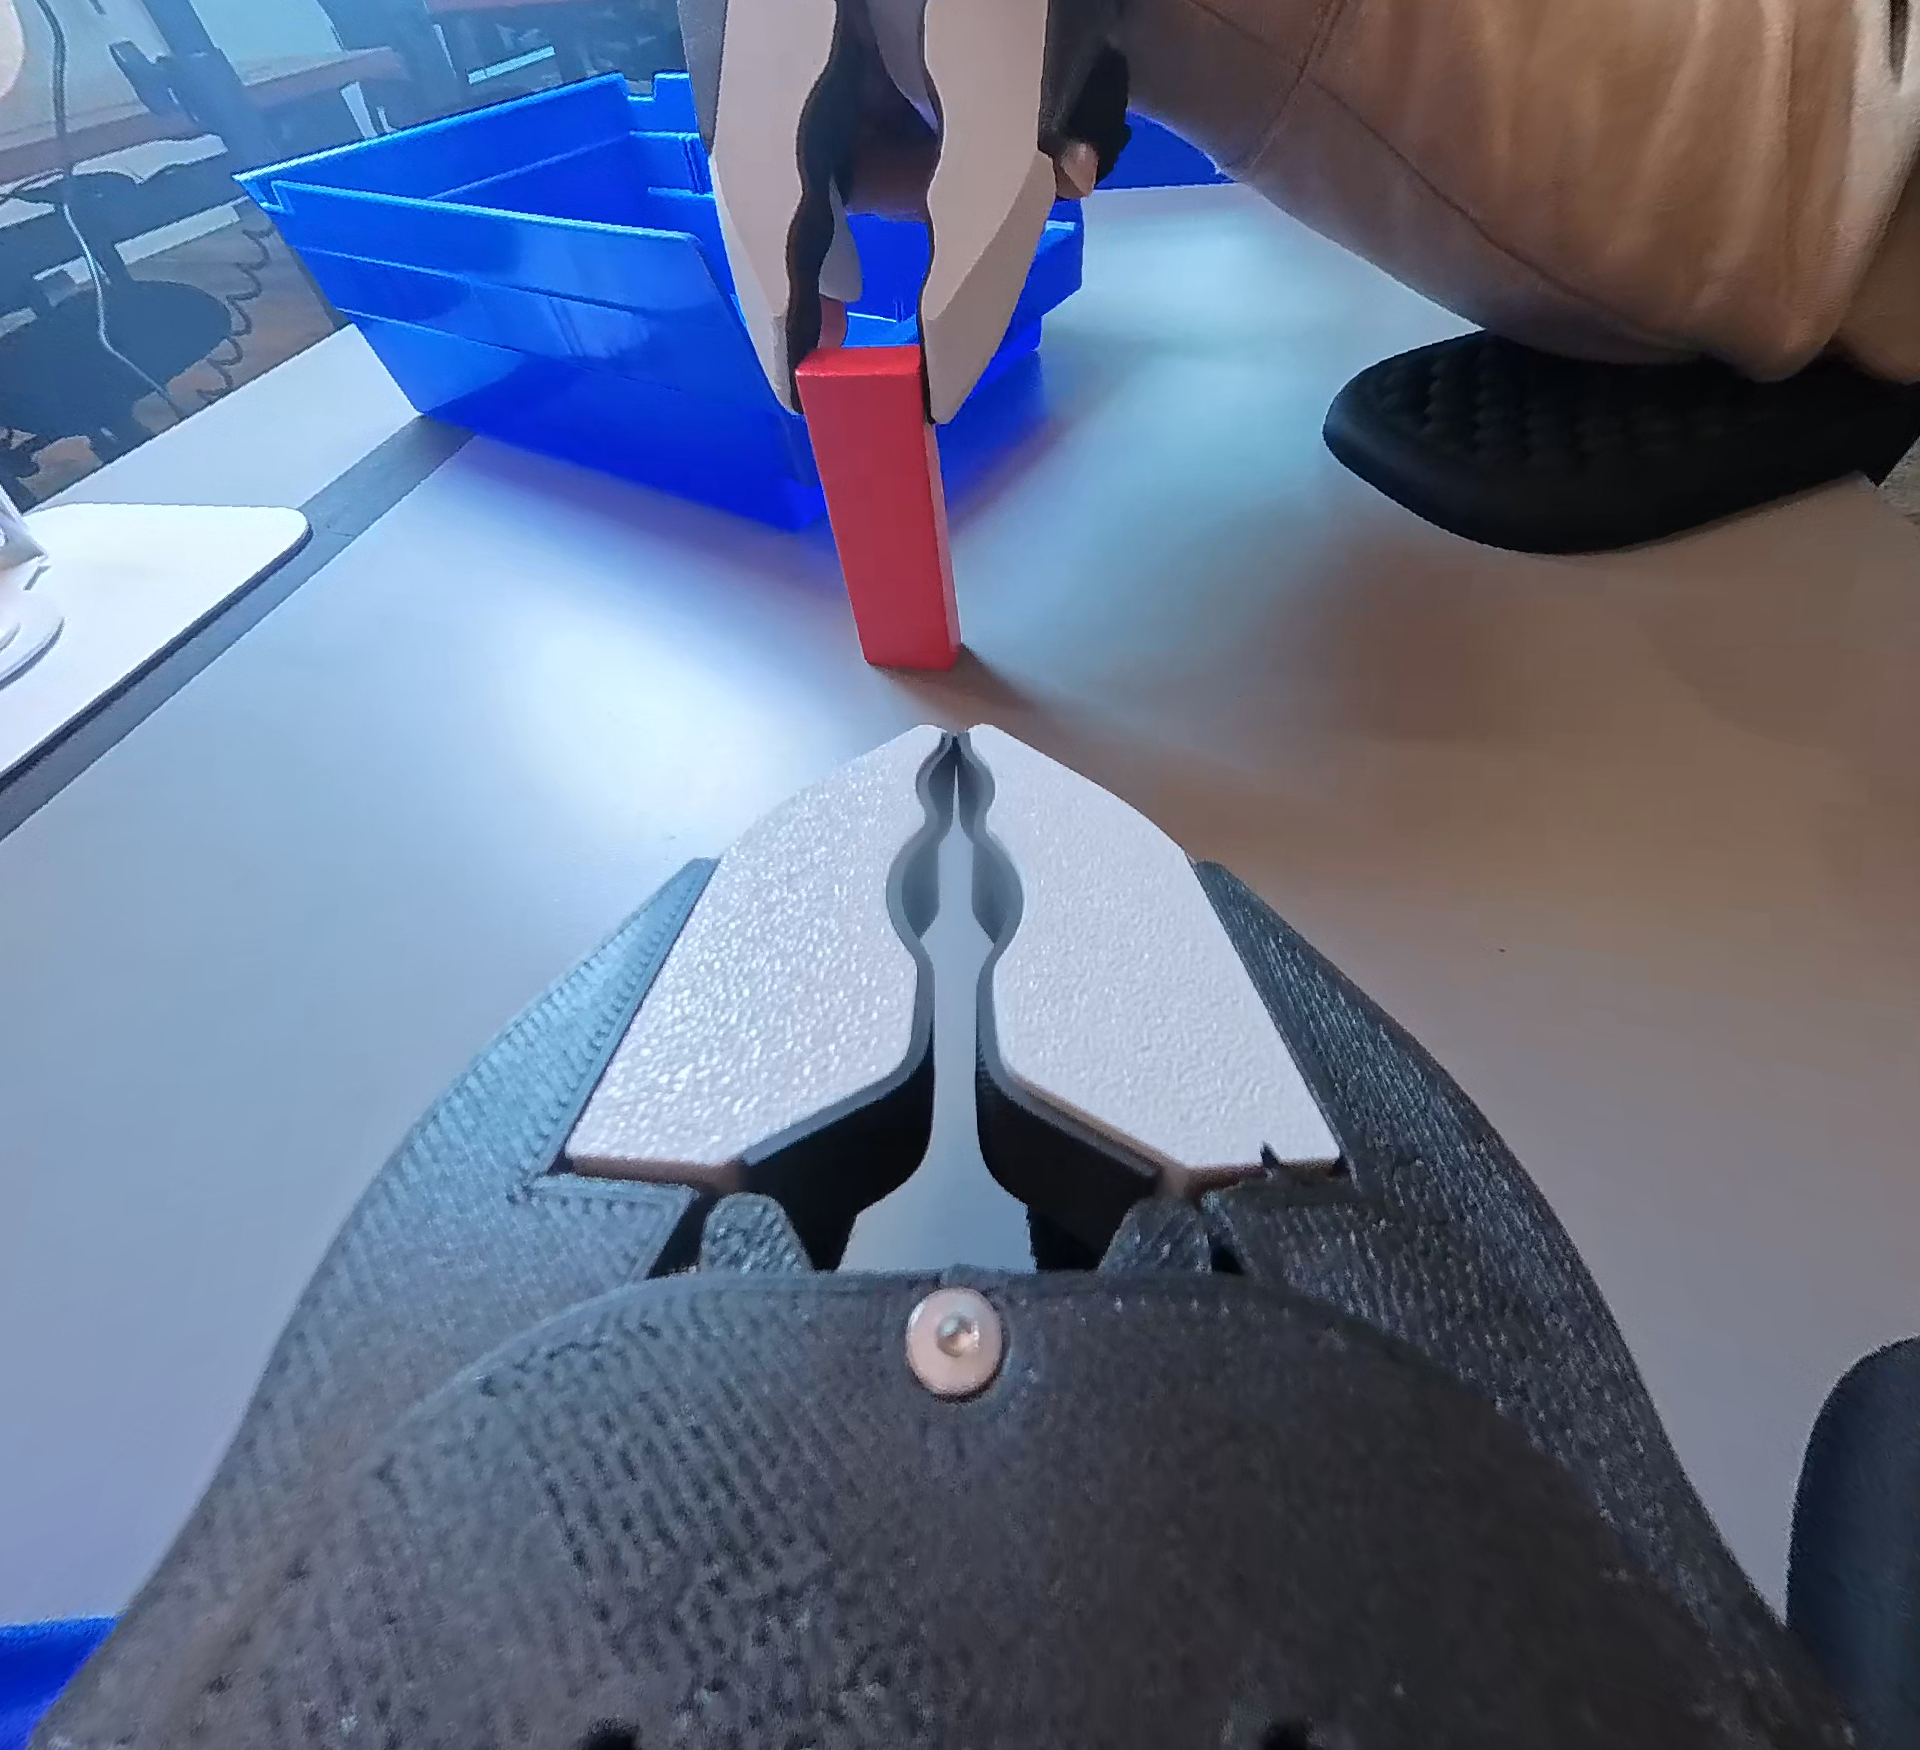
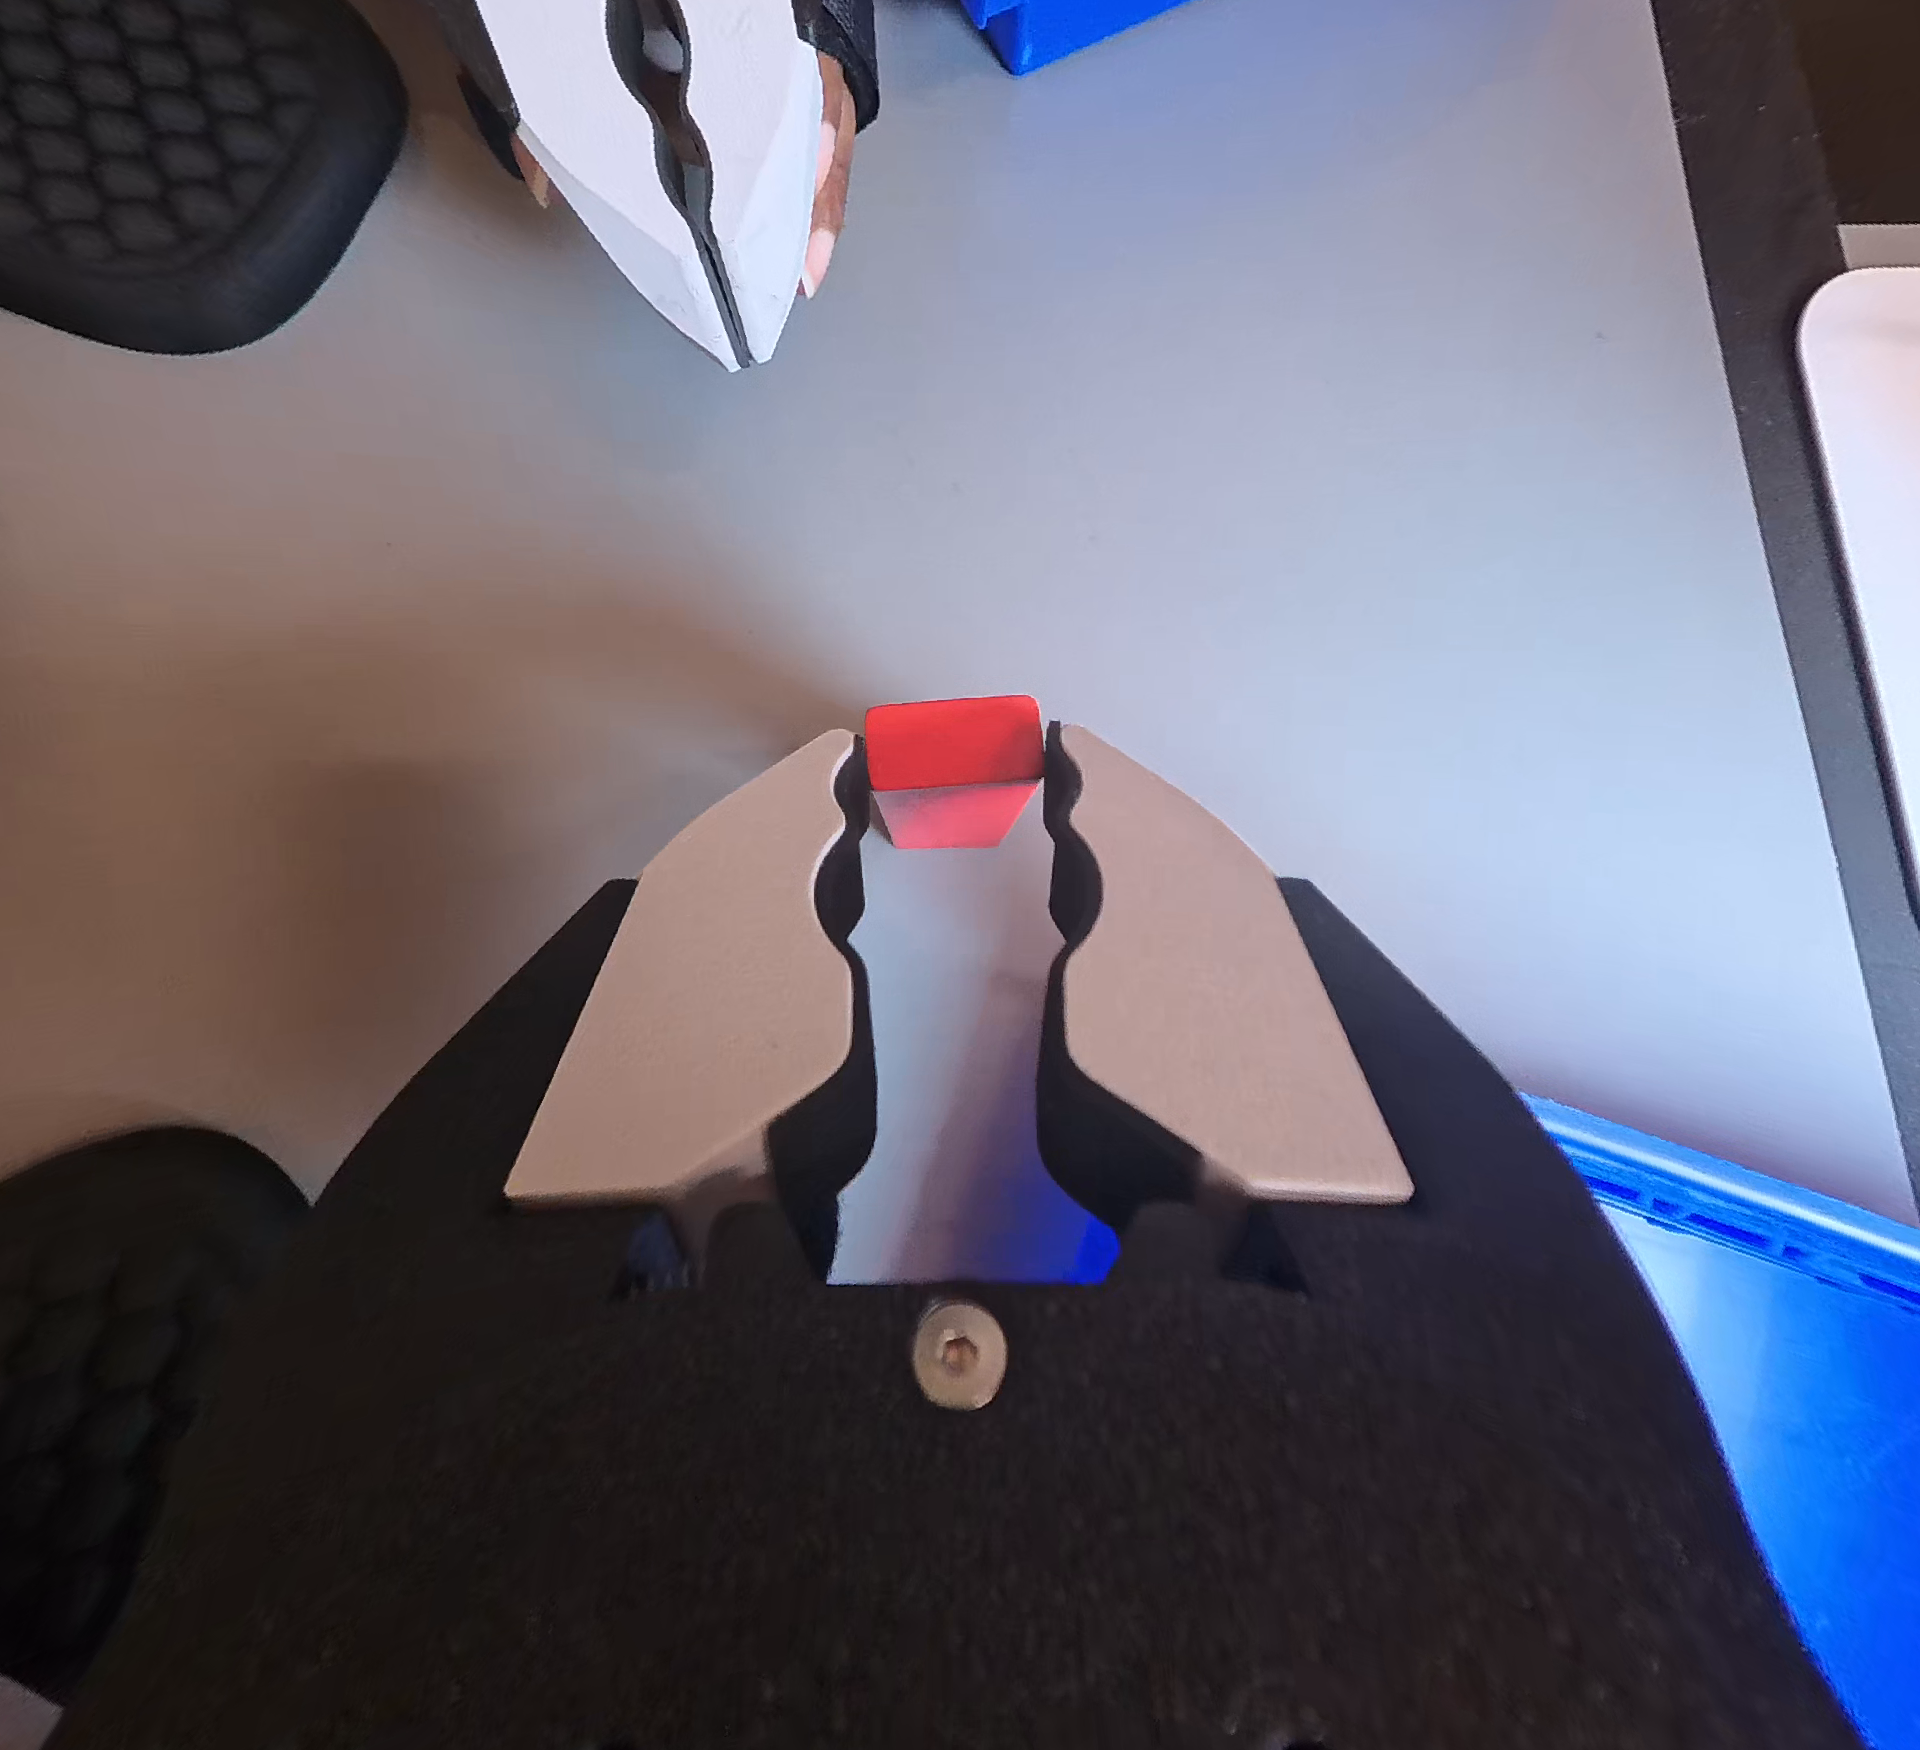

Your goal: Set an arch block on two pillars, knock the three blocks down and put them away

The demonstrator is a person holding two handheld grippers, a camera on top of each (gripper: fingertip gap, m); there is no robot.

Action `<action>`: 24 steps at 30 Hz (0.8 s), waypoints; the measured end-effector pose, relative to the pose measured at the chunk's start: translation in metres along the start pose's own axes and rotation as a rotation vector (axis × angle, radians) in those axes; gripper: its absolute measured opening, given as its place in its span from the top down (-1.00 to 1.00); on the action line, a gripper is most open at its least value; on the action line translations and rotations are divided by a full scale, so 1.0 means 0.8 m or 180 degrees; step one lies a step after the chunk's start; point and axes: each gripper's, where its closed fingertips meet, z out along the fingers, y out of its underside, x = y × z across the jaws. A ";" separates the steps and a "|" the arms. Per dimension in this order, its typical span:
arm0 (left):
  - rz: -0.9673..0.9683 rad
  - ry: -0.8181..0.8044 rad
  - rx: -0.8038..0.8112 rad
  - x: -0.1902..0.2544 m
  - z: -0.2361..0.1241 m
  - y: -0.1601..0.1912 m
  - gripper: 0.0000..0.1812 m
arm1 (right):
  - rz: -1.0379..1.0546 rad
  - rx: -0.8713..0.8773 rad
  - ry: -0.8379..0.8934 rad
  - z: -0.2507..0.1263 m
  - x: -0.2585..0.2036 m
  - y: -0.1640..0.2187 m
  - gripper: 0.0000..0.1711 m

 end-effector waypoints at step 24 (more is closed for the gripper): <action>0.0004 -0.0014 -0.0008 -0.001 0.001 0.000 1.00 | -0.0023 0.0132 0.0064 -0.014 0.000 -0.011 0.57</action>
